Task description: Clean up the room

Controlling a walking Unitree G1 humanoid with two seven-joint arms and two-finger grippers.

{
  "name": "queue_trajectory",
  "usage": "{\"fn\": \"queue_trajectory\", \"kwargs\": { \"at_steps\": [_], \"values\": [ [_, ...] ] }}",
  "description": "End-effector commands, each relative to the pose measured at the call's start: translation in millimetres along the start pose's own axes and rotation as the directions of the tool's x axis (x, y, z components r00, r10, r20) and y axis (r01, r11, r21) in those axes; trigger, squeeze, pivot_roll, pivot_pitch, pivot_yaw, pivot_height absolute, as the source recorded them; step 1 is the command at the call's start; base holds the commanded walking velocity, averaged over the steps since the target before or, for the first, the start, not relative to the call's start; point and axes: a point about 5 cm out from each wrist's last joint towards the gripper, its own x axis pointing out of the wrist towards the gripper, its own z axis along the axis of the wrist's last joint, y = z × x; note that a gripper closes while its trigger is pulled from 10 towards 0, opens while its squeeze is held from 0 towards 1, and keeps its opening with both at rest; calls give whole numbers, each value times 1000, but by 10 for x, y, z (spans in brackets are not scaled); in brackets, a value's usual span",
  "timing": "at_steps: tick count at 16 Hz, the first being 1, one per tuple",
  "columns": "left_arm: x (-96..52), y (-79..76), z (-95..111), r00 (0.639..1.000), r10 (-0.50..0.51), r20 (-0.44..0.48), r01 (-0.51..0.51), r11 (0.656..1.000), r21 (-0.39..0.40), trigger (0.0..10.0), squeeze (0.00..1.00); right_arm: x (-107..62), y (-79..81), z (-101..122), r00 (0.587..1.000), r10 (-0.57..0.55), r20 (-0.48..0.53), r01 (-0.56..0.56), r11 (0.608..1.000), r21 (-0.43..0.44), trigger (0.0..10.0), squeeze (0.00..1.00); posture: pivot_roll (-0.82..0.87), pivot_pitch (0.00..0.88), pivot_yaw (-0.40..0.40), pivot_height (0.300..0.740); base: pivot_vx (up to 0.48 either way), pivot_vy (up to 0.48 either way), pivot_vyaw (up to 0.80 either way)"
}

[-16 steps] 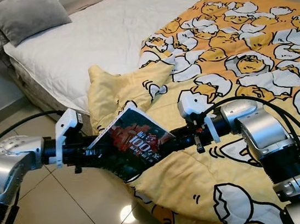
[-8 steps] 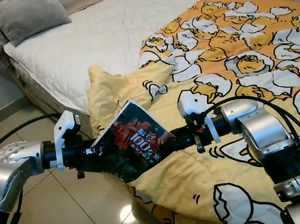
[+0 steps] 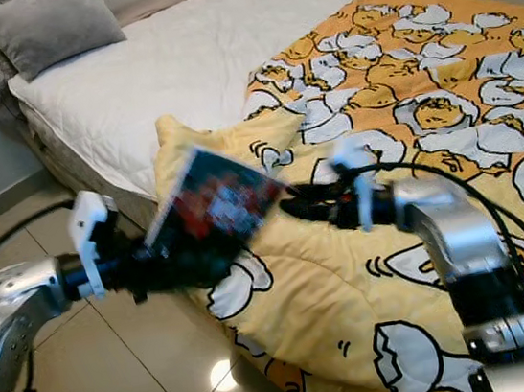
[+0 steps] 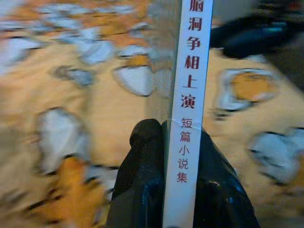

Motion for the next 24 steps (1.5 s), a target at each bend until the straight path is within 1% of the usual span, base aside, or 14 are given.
{"fn": "queue_trajectory", "kwargs": {
  "at_steps": [1,3,5,7,8,9,10,11,12,13,15,20,22,24],
  "values": [
    [-43,96,100,983,178,50,-180,983,41,0,0,-59,-83,-42,981,-179,71,175,983,64,10000,1000,-48,0,50,740,0,0,0],
    [-60,105,115,948,304,95,-304,952,-18,0,0,-103,-88,-100,925,-343,163,320,935,151,10000,1000,-56,0,52,740,0,0,0],
    [-82,47,68,931,357,76,-357,934,-7,0,0,-76,-31,-152,873,-438,214,384,888,254,10000,1000,-71,0,57,740,0,0,0],
    [-103,-17,-7,871,486,64,-485,874,-32,0,0,42,148,-315,773,-604,196,525,782,337,10000,1000,-76,0,47,740,0,0,0],
    [-109,-5,-40,817,573,66,-573,819,-21,0,0,23,176,-388,672,-727,141,659,674,333,10000,1000,-77,0,43,740,0,0,0],
    [-125,-6,-62,768,635,77,-637,771,1,0,0,13,210,-471,610,-789,79,718,592,367,10000,1000,-81,0,36,740,0,0,0],
    [-128,-9,-104,747,663,48,-664,748,1,10000,0,18,257,-501,616,-785,67,720,596,355,10000,1000,-83,0,30,740,0,0,0],
    [-122,-57,-169,728,685,16,-685,728,13,10000,0,-3,359,-564,613,-789,44,736,590,333,10000,1000,-81,0,22,740,0,0,0],
    [-120,-109,-177,707,707,25,-707,707,15,10000,0,-2,397,-574,607,-794,45,749,590,302,10000,0,-63,0,-1,740,0,0,0],
    [-119,-141,-168,692,721,46,-722,692,8,10000,0,8,415,-568,607,-794,43,759,595,265,10000,0,-54,0,-12,740,0,0,0],
    [-109,-217,-180,730,681,57,-683,729,31,10000,0,20,463,-616,601,-799,1,771,581,263,10000,0,-35,0,-28,740,0,0,0],
    [-137,-192,-177,714,700,29,-699,710,78,10000,0,62,542,-656,622,-782,-48,764,591,260,10000,0,-19,0,-31,740,0,265,-440],
    [-136,-187,-178,712,702,25,-702,708,77,10000,0,54,546,-680,611,-789,-69,770,572,282,10000,0,-18,0,-32,740,0,390,-606],
    [-122,-198,-179,719,694,15,-693,716,78,10000,0,50,530,-675,598,-797,-87,785,562,260,10000,0,-24,0,-27,740,0,390,-675]
  ]
}}
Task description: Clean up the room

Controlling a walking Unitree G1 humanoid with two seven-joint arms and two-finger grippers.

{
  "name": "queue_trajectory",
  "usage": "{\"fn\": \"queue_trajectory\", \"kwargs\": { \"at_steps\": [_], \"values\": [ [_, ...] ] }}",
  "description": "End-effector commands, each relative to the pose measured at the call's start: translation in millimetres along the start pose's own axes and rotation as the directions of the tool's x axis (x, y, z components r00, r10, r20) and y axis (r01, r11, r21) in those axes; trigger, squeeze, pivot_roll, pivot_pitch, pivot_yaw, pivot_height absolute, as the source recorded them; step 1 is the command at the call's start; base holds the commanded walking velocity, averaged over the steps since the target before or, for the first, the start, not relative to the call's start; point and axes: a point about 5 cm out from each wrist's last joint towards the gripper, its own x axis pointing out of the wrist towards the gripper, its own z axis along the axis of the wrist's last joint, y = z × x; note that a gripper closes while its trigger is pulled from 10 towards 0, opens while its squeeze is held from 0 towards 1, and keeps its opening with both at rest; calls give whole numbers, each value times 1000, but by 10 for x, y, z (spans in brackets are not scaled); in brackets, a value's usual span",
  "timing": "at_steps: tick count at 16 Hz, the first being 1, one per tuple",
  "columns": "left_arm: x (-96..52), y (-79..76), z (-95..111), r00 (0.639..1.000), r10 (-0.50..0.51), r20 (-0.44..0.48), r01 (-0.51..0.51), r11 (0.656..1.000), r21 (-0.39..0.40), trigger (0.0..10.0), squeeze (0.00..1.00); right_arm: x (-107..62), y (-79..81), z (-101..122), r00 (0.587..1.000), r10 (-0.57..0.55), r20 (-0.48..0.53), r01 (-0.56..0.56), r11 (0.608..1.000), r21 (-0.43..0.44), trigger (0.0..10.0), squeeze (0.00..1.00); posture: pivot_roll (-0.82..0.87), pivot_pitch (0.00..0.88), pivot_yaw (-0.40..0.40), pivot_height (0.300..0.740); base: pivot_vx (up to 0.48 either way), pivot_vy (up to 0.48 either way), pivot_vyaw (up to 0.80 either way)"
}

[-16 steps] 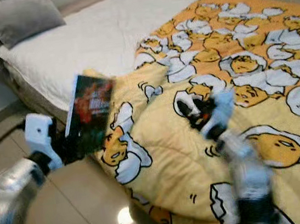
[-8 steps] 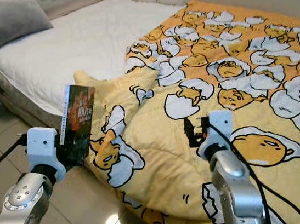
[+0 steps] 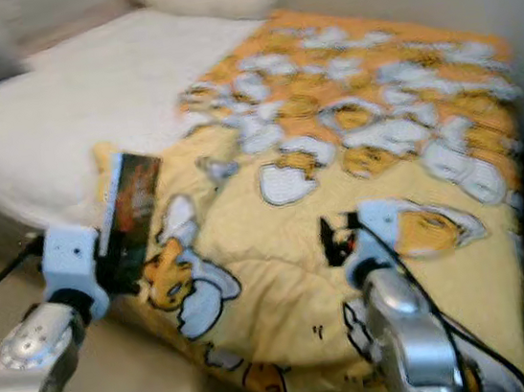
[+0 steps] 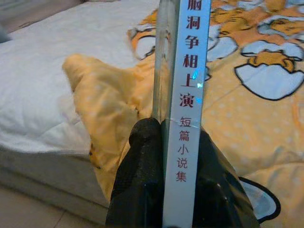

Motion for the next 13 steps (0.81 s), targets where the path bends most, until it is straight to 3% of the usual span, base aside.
{"fn": "queue_trajectory", "kwargs": {
  "at_steps": [1,13],
  "values": [
    [0,-57,135,998,-19,55,19,1000,9,10000,0,-13,-60,31,1000,-26,3,26,1000,-7,10000,0,-24,0,-27,740,0,386,-669],
    [10,-28,124,999,-34,37,33,999,19,10000,0,13,-15,23,999,-30,-20,30,999,13,10000,0,-26,0,-18,740,0,384,-676]
  ]
}}
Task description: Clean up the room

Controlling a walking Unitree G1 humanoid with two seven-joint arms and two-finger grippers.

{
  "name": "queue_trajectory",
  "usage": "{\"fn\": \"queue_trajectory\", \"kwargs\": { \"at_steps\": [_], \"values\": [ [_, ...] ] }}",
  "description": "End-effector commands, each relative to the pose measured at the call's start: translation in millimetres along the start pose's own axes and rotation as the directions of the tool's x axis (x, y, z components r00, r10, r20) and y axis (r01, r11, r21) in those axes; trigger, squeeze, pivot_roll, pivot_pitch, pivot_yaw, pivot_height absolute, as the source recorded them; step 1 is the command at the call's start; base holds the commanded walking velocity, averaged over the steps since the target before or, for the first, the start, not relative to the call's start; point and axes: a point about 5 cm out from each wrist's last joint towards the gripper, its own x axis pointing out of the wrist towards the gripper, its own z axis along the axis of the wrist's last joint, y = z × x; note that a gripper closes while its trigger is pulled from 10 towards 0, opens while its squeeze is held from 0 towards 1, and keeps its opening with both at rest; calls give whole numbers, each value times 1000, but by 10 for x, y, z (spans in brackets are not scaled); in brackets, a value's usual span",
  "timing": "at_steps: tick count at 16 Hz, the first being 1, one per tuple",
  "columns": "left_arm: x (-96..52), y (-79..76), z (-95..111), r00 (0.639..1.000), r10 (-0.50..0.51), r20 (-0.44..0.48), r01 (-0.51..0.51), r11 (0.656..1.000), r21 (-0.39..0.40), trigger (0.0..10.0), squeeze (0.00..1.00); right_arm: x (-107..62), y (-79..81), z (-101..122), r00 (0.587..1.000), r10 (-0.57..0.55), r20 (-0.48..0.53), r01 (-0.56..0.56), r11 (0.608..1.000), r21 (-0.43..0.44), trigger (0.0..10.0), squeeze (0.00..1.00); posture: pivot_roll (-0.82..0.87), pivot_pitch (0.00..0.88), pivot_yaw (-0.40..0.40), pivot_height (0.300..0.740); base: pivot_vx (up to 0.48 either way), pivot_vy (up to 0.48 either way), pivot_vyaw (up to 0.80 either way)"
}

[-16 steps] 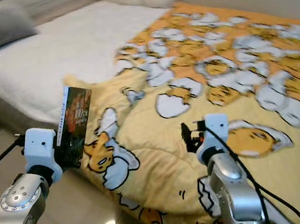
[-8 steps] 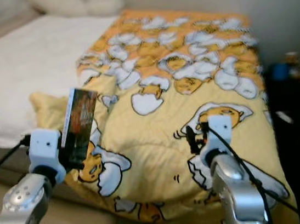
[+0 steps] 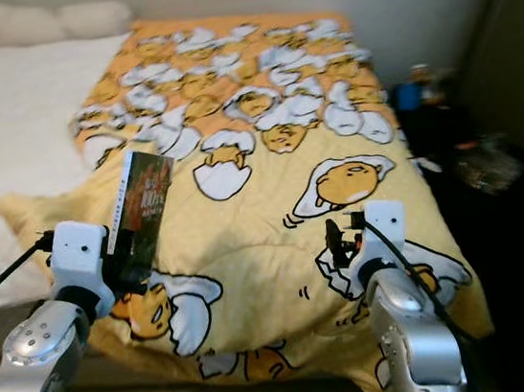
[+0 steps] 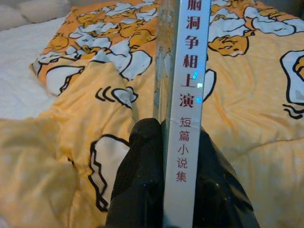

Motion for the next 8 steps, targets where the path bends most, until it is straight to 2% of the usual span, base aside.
{"fn": "queue_trajectory", "kwargs": {
  "at_steps": [1,8],
  "values": [
    [9,-1,86,999,-4,40,4,1000,1,10000,0,7,-7,31,1000,-4,6,4,1000,-4,10000,0,-26,0,-17,740,0,386,-675],
    [23,27,81,999,5,37,-5,1000,1,10000,0,25,-17,38,1000,-10,6,10,1000,-10,10000,0,-33,0,-9,740,0,387,-656]
  ]
}}
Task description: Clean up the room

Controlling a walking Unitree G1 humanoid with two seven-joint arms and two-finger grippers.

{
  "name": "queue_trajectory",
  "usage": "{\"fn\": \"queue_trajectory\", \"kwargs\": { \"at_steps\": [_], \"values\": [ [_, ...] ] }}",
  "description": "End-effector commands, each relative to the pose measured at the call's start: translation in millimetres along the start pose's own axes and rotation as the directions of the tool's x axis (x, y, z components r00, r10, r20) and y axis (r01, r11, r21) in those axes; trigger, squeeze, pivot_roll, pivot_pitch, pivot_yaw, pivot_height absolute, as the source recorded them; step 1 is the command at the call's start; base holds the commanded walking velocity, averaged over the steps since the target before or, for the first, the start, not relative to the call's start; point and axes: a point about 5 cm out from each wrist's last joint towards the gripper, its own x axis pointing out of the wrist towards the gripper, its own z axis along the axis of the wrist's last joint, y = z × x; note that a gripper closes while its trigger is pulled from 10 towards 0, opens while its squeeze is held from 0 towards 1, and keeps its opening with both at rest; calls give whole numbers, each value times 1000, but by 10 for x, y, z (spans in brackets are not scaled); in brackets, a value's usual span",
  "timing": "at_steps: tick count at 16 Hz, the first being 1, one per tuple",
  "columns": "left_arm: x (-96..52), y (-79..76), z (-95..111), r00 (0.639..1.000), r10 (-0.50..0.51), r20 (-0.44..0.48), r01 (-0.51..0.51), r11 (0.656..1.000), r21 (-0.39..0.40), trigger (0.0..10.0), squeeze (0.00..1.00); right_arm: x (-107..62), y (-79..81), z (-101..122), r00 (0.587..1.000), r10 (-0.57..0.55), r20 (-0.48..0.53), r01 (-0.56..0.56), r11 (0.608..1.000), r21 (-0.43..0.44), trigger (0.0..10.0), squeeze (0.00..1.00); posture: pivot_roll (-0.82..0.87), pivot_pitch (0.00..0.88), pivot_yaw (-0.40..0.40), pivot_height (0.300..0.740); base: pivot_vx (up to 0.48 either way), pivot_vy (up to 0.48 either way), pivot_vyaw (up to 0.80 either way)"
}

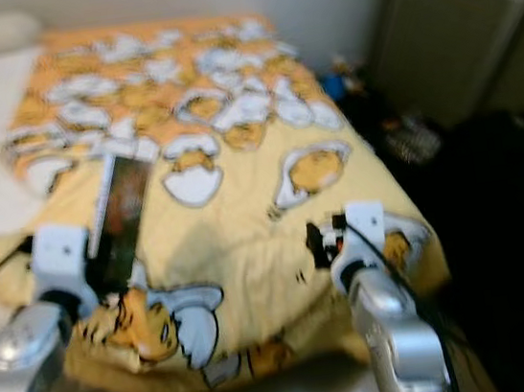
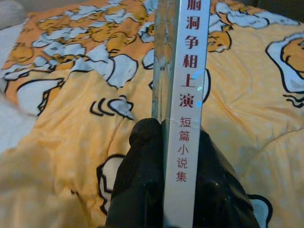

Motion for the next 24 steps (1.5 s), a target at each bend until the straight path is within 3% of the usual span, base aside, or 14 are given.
{"fn": "queue_trajectory", "kwargs": {
  "at_steps": [1,10,19,24],
  "values": [
    [20,-79,103,998,-32,50,32,999,2,10000,0,-5,-95,24,999,-36,7,36,999,-6,10000,0,-36,0,-7,740,0,394,0],
    [60,-43,107,999,-25,44,24,1000,9,10000,0,44,-10,123,999,24,43,-21,998,-63,10000,0,-38,0,2,740,0,397,0],
    [94,-23,146,999,-17,50,16,1000,12,10000,0,106,-63,169,998,-30,58,38,990,-137,10000,0,-37,0,5,740,0,394,0],
    [90,-27,149,999,-16,50,16,1000,10,10000,0,89,-36,147,999,23,45,-16,989,-150,10000,0,-38,0,2,740,0,391,0]
  ]
}}
